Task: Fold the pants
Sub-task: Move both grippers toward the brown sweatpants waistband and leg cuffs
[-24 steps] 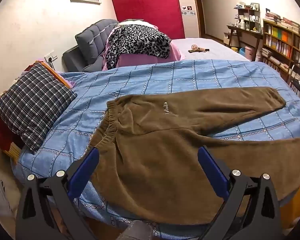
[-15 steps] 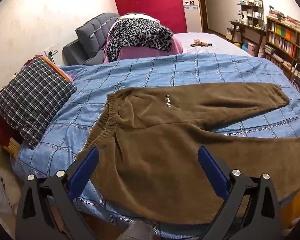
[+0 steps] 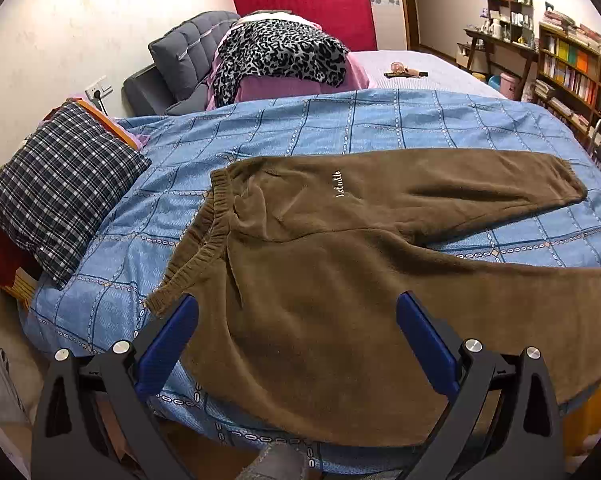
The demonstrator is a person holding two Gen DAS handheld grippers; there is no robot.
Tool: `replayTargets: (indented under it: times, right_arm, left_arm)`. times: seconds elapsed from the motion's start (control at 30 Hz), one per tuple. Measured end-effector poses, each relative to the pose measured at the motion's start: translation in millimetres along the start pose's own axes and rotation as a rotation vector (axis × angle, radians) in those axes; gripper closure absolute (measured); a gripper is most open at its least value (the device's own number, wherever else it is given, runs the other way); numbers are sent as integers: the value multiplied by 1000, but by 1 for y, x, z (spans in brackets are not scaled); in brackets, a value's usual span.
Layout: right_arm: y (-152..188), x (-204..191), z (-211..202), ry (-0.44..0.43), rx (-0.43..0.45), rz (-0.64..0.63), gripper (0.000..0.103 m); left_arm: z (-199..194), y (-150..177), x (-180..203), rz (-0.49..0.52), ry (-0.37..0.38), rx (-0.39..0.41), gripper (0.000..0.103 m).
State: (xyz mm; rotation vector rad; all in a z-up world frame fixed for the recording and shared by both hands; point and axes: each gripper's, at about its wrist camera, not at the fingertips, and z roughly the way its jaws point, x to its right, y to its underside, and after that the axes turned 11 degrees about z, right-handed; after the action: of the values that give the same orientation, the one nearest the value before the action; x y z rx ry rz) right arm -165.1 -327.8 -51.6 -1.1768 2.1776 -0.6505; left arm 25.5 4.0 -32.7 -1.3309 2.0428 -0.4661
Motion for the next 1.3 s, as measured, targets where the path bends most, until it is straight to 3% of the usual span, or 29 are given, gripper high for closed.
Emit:
replayTargets:
  times: [1.03,1.3]
  right_arm:
    - [-6,-7,25,25,-51,-4,3]
    - [-9,-1,34,68,-70,24,3]
  left_arm:
    - [26,-1,-1,-1,12,-69,5]
    - [37,0,-3,-12,17,-91,5]
